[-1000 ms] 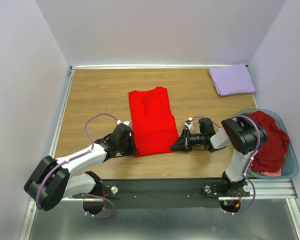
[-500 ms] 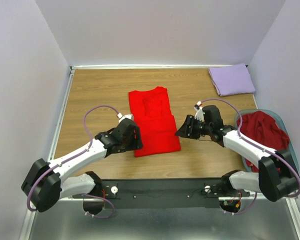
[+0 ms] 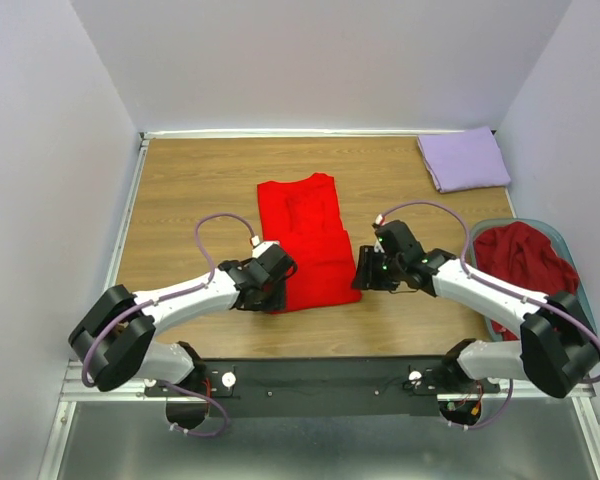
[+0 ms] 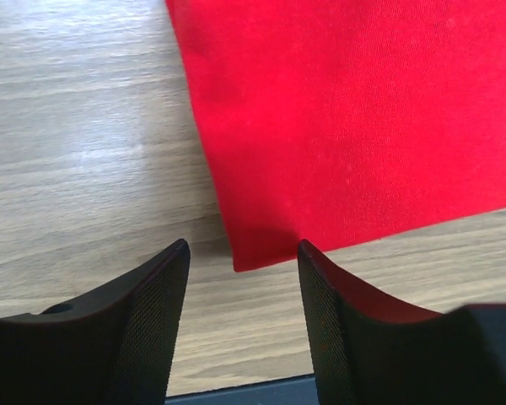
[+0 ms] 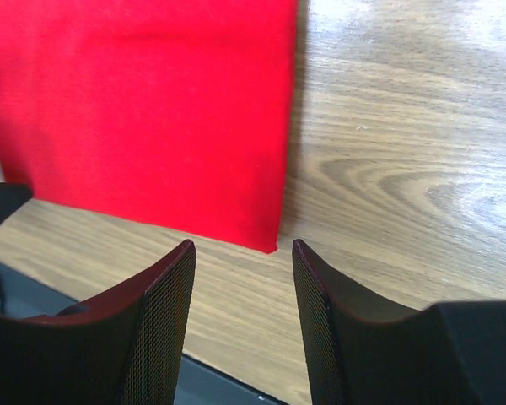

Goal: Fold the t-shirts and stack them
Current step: Fold the tshirt

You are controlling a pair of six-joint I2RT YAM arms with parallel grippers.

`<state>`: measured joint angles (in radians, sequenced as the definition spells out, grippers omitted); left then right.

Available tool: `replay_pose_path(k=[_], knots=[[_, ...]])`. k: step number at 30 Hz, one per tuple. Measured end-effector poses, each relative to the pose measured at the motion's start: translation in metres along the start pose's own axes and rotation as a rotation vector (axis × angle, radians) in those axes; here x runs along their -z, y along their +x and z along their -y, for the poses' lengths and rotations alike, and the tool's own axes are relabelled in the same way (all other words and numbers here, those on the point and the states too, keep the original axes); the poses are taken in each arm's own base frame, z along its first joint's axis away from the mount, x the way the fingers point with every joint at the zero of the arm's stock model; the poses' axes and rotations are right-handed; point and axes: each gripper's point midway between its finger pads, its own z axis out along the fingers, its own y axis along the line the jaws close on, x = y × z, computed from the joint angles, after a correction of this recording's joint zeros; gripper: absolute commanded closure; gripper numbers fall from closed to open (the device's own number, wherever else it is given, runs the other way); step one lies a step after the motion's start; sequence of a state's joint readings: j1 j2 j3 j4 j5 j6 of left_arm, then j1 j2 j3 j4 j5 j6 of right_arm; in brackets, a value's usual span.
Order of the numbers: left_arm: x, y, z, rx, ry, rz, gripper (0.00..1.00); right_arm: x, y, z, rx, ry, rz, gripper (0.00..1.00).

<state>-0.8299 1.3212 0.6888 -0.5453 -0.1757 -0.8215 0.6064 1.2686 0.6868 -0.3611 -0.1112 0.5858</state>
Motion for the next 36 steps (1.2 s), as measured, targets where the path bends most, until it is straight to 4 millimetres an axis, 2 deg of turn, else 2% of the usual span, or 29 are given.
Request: replay_pose_path(k=[10,14,23,25,31,36], knots=[[-0.009,0.004,0.0,-0.011,-0.028,-0.012,0.57,-0.013,0.015,0.002,0.076,0.105,-0.029,0.44],[-0.01,0.004,0.003,-0.007,-0.021,-0.005,0.69,-0.019,0.02,0.006,0.094,0.147,-0.041,0.44],[-0.011,0.004,0.008,0.003,-0.004,0.006,0.85,-0.034,0.029,0.006,0.13,0.215,-0.086,0.45],[-0.011,0.004,0.009,0.006,-0.001,0.007,0.91,-0.036,0.029,0.004,0.14,0.229,-0.089,0.46],[-0.011,0.005,0.009,0.014,0.005,0.012,0.94,-0.037,0.03,0.007,0.152,0.276,-0.077,0.54],[-0.01,0.005,0.009,0.023,0.01,0.017,0.95,-0.039,0.03,0.008,0.137,0.285,-0.075,0.69]])
